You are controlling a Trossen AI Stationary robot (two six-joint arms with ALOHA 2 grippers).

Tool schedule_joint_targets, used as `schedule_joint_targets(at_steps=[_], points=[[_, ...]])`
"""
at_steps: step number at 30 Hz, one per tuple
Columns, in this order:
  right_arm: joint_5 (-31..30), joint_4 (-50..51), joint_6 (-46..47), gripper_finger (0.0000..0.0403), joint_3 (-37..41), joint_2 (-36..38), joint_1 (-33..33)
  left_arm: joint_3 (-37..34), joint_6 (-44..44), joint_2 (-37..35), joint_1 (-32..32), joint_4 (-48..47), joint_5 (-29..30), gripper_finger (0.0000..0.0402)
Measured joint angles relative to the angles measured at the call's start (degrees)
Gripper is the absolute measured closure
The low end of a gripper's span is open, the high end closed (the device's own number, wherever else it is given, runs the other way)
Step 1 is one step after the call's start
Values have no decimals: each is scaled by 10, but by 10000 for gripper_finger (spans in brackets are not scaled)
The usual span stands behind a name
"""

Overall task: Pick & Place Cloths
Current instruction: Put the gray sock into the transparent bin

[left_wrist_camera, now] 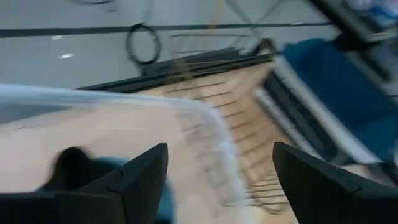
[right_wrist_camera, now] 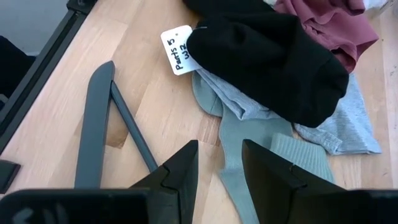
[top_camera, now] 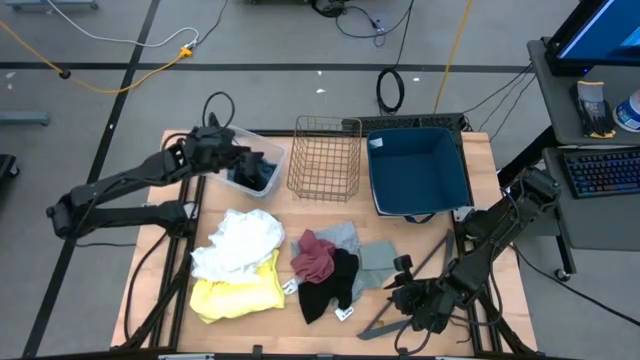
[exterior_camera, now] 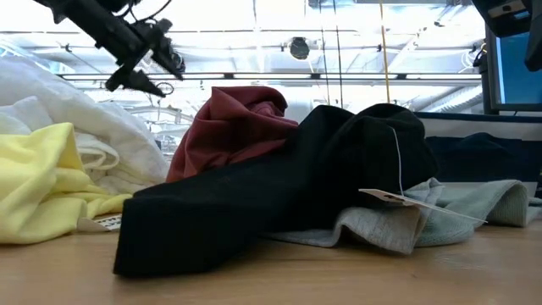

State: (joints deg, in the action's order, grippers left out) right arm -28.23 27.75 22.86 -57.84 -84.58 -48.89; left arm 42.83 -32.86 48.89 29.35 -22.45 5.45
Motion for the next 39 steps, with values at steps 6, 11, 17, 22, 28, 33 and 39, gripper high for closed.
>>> schedule_joint_targets(at_steps=[6, 11, 17, 22, 28, 33, 39], points=[[0, -6, 0, 287, 0, 0, 15, 0, 20, -7, -59, 71, -31, 107], [0, -6, 0, 287, 0, 0, 29, 0, 55, -6, -124, 132, -36, 107], [0, -2, -17, 287, 0, 0, 44, 0, 101, -6, -207, 179, -34, 108], [-1, 1, -54, 287, 0, 0, 54, 0, 124, 3, -281, 183, 9, 108], [-1, 6, -60, 287, 0, 0, 67, 0, 142, 31, -364, 187, 67, 108], [0, 20, -60, 287, 0, 0, 77, 0, 148, 65, -417, 196, 97, 108], [0, 46, -59, 286, 0, 0, 93, 0, 146, 107, -455, 207, 116, 108]])
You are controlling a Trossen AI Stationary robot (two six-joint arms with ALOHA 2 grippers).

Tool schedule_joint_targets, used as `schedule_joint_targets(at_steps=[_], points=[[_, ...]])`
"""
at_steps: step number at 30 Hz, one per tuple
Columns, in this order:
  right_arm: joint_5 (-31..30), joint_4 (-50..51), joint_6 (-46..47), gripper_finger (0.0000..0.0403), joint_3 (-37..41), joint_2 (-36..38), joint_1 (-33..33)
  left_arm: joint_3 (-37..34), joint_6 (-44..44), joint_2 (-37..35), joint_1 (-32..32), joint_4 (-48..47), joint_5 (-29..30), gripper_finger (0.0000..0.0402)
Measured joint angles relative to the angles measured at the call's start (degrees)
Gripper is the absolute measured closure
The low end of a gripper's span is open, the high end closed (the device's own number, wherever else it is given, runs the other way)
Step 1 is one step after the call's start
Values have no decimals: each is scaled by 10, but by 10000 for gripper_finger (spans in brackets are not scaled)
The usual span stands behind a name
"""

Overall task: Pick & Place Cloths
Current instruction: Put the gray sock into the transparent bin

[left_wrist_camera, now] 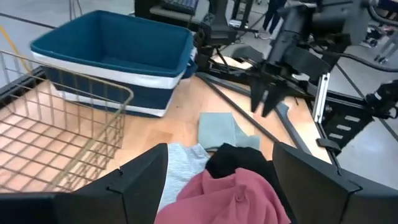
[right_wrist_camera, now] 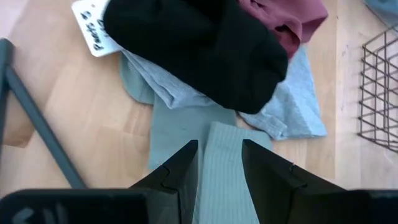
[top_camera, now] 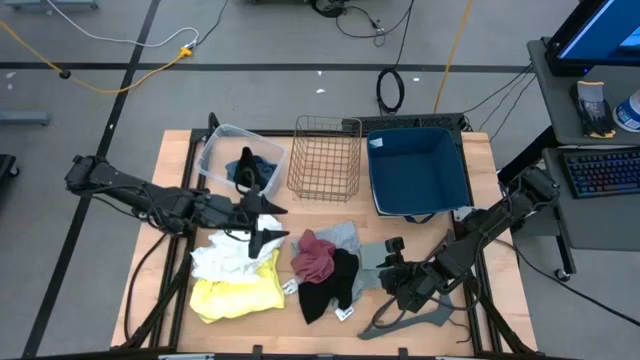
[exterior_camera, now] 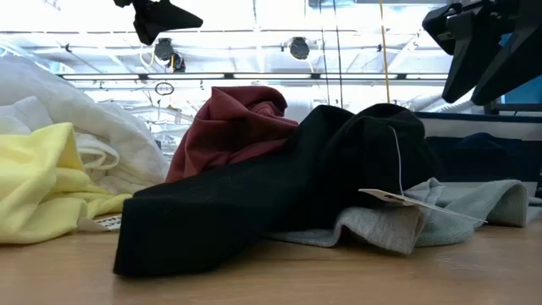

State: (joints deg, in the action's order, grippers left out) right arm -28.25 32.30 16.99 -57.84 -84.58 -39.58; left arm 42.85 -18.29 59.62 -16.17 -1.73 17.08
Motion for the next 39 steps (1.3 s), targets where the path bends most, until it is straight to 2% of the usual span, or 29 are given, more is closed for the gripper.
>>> schedule_joint_targets(at_steps=[5, 14, 18, 24, 39], points=[[26, 21, 12, 268, 0, 0, 17, 0, 15, 33, -18, 41, 0, 108], [62, 82, 65, 209, 2, 0, 42, 0, 56, 70, -32, 80, 0, 108], [64, 82, 83, 184, 20, 0, 50, 0, 72, 78, -35, 95, 0, 108], [107, 78, 109, 155, 60, 0, 66, 0, 77, 83, -35, 105, 1, 108], [106, 0, 109, 151, 124, 0, 93, 0, 79, 83, -35, 110, 0, 108]])
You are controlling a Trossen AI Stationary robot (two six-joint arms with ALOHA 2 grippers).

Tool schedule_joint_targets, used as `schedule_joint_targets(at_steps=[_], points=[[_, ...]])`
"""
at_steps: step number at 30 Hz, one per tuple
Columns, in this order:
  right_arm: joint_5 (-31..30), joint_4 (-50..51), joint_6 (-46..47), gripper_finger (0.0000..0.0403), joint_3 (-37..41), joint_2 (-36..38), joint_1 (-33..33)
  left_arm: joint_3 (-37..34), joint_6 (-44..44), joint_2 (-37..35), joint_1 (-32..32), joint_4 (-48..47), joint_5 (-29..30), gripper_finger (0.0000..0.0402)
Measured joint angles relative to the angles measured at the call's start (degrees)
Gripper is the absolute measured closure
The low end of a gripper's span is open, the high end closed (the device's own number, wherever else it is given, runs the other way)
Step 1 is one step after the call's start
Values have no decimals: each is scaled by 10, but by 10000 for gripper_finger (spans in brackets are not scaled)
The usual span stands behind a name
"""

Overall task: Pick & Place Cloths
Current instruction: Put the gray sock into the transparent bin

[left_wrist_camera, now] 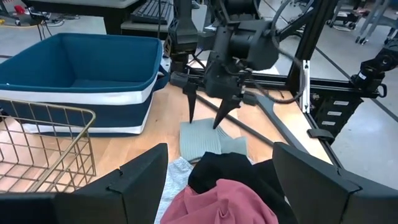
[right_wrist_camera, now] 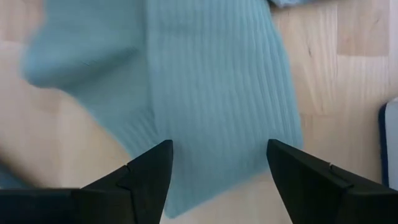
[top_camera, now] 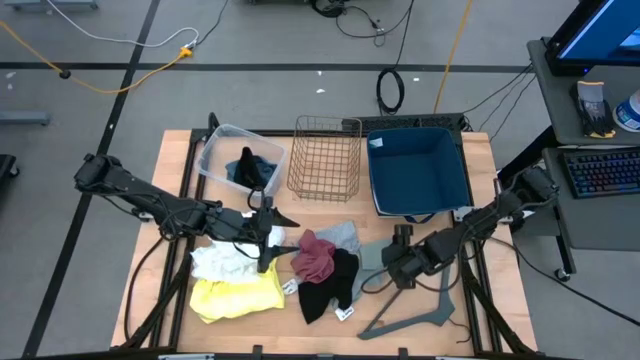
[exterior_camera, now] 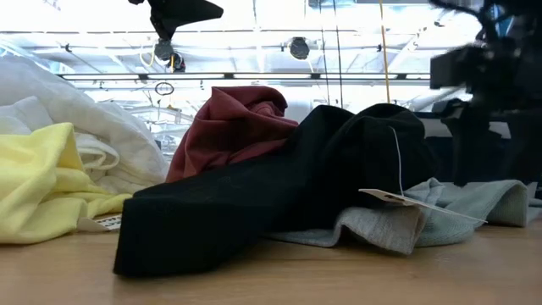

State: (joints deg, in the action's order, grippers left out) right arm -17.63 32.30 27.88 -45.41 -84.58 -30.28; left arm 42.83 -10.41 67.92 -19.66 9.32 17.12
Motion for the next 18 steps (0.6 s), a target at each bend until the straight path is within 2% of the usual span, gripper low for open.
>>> schedule_joint_targets(at_steps=[10, 14, 18], points=[[14, -70, 52, 165, 62, 3, 17, 0, 0, 0, 0, -1, 0, 108], [24, -76, 75, 201, 67, 2, 17, 0, 0, 0, 0, -1, 0, 108], [44, -84, 77, 255, 67, 2, 17, 0, -1, 0, 0, -1, 0, 108]])
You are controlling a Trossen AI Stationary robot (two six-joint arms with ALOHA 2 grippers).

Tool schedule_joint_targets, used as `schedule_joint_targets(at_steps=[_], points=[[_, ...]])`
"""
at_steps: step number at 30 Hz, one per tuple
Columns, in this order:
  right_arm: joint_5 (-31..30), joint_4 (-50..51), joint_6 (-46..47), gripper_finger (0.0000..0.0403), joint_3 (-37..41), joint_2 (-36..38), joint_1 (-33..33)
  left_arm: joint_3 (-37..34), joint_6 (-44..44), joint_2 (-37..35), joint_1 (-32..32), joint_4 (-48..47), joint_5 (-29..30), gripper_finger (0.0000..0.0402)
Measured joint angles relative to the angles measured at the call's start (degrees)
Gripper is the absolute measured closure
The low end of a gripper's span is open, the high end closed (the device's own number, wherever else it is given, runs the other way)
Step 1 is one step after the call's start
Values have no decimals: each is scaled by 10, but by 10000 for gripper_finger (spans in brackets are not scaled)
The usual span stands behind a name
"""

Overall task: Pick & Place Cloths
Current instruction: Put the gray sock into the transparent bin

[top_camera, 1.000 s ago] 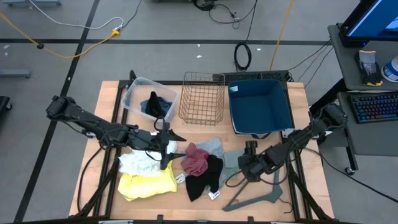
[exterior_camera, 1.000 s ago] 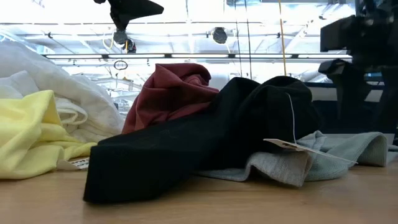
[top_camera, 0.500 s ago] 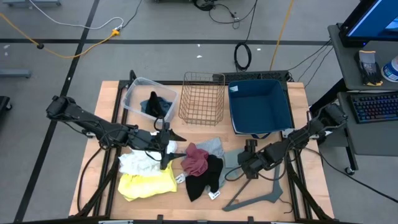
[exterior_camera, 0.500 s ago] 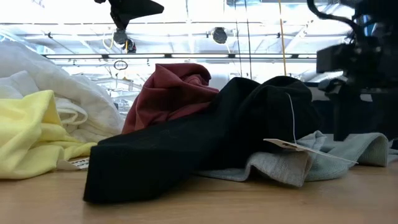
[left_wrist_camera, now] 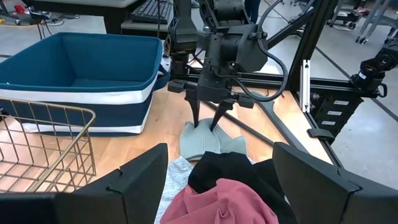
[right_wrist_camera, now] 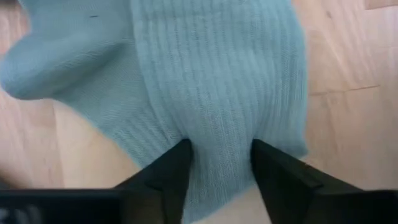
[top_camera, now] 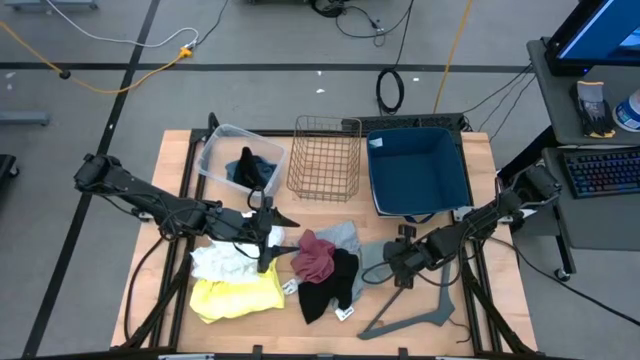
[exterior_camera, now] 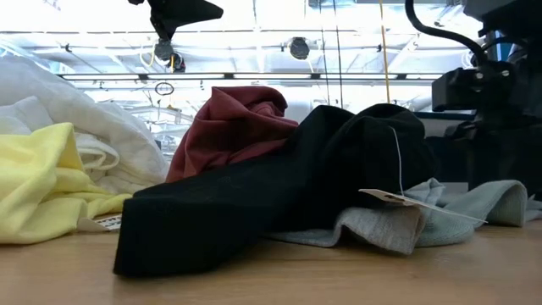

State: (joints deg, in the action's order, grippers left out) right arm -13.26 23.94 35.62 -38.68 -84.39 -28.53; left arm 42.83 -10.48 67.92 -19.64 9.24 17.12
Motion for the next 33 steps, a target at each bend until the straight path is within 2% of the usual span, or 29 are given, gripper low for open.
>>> schedule_joint_targets(at_steps=[7, 10, 18, 33], points=[[12, -4, 26, 357, 0, -1, 0, 0, -3, 0, 0, 0, 0, 108], [20, -3, 25, 388, -2, -1, 0, 0, -3, 0, 0, 0, 0, 108], [45, 14, 4, 385, -32, 10, -1, 0, -3, 0, 0, -1, 0, 108], [30, 20, -9, 393, -58, 134, -1, 0, -3, 0, 0, -2, 0, 108]])
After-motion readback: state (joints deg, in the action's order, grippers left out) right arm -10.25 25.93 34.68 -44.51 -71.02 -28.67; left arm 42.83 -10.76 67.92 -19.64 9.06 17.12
